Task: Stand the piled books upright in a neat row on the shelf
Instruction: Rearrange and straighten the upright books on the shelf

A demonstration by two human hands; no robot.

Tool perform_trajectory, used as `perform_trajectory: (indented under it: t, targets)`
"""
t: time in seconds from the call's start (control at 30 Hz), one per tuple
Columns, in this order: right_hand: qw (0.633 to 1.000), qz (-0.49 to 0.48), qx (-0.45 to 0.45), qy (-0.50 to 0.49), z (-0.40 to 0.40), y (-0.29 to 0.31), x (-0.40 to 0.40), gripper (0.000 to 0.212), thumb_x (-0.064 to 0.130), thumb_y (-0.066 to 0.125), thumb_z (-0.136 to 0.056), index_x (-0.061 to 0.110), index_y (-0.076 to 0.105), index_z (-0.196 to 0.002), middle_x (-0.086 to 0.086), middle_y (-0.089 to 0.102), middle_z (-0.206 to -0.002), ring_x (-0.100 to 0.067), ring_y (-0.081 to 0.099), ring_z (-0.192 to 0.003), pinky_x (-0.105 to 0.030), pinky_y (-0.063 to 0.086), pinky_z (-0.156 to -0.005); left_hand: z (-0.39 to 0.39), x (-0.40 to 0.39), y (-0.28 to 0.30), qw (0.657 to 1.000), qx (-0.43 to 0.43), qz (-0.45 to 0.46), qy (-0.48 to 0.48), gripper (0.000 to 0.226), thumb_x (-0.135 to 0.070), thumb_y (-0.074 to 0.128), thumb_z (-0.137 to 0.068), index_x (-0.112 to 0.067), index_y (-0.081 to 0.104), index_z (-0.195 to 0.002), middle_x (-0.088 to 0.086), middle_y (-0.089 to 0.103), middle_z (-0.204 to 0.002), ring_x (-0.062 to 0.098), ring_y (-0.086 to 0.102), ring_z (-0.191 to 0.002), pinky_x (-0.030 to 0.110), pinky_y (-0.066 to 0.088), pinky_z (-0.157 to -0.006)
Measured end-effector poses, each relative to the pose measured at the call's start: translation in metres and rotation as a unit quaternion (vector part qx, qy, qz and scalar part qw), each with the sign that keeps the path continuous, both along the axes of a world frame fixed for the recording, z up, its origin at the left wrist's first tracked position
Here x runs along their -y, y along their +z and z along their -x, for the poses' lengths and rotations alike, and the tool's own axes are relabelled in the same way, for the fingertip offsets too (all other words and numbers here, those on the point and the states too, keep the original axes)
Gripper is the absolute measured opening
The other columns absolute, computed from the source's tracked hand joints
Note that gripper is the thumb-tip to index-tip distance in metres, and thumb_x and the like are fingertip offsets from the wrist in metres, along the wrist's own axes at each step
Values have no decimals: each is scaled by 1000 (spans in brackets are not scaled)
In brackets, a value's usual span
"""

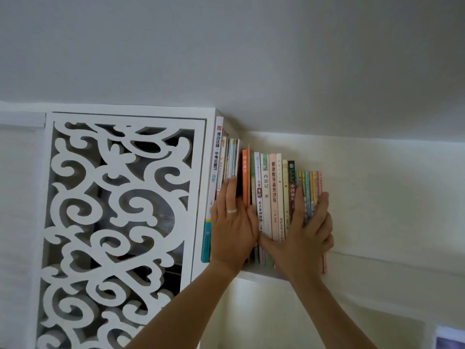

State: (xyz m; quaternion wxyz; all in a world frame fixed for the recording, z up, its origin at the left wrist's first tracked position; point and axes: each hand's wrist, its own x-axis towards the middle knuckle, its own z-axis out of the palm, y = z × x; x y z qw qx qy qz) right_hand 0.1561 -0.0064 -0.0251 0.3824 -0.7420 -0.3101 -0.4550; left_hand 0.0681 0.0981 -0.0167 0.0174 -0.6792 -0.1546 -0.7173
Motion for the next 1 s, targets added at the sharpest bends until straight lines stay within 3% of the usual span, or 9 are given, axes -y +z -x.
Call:
perform_trajectory:
  t: [0.13,0.27,0.33,0.47,0.6,0.73,0.87,1.0]
  targets:
    - [1000,-8,-4,4,2,1,2,122,88,51,-65,26,17,-164,-21,6,-169,-47,26,-144,-65,35,-105,-1,0,1,1000,10,3,-7,35,-22,61,-101,-8,62,-133,5,38,-160,16,34,-145,23,15,-125]
    - [1000,-18,-10,12,5,1,1,119,87,48,-66,24,20,-163,-21,7,-169,-47,24,-146,-66,34,-107,-2,7,1,997,39,48,-48,21,-23,61,-101,-11,67,-118,1,39,-157,14,35,-141,18,13,-123]
    - [1000,-19,-12,9,6,0,2,120,88,48,-67,23,21,-163,-21,7,-169,-47,24,-147,-66,34,-108,0,14,2,993,55,75,-69,21,-22,62,-101,-11,66,-118,2,42,-153,13,36,-139,22,21,-123]
    - [1000,-12,-22,9,9,1,2,124,94,45,-67,23,18,-164,-20,3,-169,-46,21,-148,-65,32,-109,12,33,3,985,91,124,-82,15,-23,58,-102,-10,63,-110,5,47,-144,17,45,-133,42,47,-113]
    - [999,-4,-39,16,17,4,3,122,99,14,-72,20,18,-164,-22,3,-169,-47,19,-149,-67,33,-110,34,59,-4,983,88,121,-106,23,-40,49,-101,-22,46,-115,3,46,-134,23,60,-111,43,62,-89]
    - [999,-7,-45,17,18,4,1,120,99,17,-72,23,15,-164,-21,0,-170,-46,15,-152,-67,28,-113,44,63,-2,984,-22,155,-89,52,-62,38,-101,-33,38,-144,0,65,-126,18,68,-104,40,63,-89]
    - [999,6,-49,14,16,2,0,127,101,32,-65,25,9,-165,-19,-4,-170,-46,12,-153,-67,27,-113,61,67,12,974,-27,206,-94,54,-36,48,-105,-26,36,-156,1,68,-122,18,69,-97,41,64,-86]
    - [998,4,-62,16,23,3,3,125,102,14,-67,25,10,-165,-19,-5,-170,-46,12,-152,-65,28,-113,85,96,31,978,-36,174,-108,67,-32,38,-99,-31,19,-164,2,52,-148,12,64,-106,34,62,-88]
